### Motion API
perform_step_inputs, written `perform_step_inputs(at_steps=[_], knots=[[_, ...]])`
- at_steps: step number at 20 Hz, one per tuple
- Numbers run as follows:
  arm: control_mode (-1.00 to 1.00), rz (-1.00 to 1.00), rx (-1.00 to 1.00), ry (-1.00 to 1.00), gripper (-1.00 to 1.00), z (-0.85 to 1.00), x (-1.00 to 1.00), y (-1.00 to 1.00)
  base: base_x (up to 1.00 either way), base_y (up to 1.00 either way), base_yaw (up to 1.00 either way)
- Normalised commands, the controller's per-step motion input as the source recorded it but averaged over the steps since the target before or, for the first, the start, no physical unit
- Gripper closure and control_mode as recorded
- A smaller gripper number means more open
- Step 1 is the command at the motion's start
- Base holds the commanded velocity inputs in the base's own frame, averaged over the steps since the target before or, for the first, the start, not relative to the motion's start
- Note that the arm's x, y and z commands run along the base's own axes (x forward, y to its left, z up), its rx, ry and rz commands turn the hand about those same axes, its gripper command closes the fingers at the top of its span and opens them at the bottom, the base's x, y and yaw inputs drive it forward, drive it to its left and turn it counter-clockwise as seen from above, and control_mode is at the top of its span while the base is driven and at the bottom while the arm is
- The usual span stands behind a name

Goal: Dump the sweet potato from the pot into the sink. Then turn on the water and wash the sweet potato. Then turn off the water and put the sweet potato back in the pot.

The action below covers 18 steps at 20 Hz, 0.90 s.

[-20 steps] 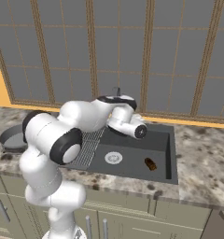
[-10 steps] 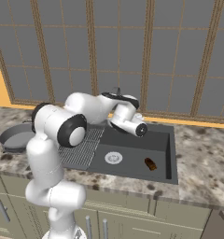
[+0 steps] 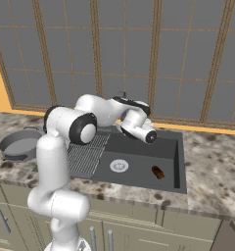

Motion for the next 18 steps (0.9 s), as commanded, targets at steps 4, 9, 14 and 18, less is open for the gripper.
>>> perform_step_inputs(at_steps=[4, 9, 14, 18], knots=[[-1.00, 0.00, 0.01, -0.02, -1.00, -0.30, 0.41, -0.03, 0.00, 0.00, 0.00], [-1.00, 0.00, 0.01, -0.03, -1.00, -0.20, 0.41, -0.02, 0.00, 0.00, 0.00], [-1.00, 0.00, 0.03, -0.03, -1.00, -0.11, 0.36, -0.11, 0.00, 0.00, 0.00], [-1.00, 0.00, 0.00, 0.00, -1.00, -0.10, 0.43, -0.01, 0.00, 0.00, 0.00]])
